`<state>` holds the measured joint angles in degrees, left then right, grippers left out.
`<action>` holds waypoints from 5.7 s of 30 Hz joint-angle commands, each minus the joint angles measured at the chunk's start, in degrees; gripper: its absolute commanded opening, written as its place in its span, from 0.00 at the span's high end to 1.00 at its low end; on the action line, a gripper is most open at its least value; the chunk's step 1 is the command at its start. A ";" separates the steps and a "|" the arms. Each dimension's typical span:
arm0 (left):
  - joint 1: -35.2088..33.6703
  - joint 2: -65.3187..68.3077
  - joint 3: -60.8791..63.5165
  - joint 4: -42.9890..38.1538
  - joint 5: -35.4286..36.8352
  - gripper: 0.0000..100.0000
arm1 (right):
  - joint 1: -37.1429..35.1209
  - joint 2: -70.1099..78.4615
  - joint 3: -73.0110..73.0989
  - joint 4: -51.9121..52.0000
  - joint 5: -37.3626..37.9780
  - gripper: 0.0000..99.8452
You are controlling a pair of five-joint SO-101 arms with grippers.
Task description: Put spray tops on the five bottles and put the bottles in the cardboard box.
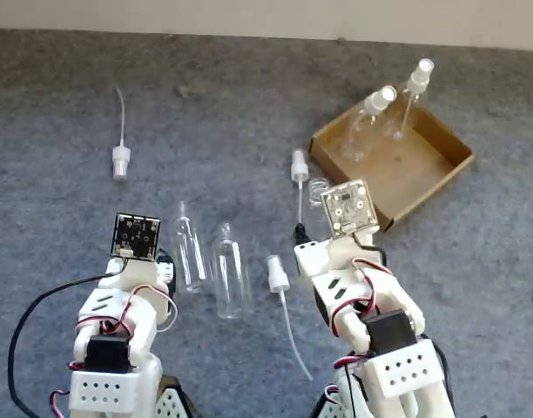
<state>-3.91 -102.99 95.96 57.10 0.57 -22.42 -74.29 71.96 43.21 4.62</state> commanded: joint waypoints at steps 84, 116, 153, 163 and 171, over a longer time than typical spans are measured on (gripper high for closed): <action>-5.85 56.22 -58.15 16.00 -14.51 0.99 | 7.52 -1.45 12.44 -12.00 -0.44 0.81; -15.43 124.26 -103.78 -1.05 -14.33 0.85 | 7.43 -1.45 12.44 -12.00 -0.18 0.81; -15.16 151.69 -129.10 7.91 -14.42 0.99 | 7.43 -1.45 12.44 -12.00 -0.18 0.81; -15.43 150.73 -129.54 7.91 -14.68 0.99 | 7.43 -1.45 12.44 -12.00 -0.18 0.81; -14.20 141.67 -129.80 17.93 -14.77 0.98 | 7.43 -1.45 12.44 -12.00 -0.18 0.81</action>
<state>-18.59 45.93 -32.75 68.62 -13.58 -15.21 -74.73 84.88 32.57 4.53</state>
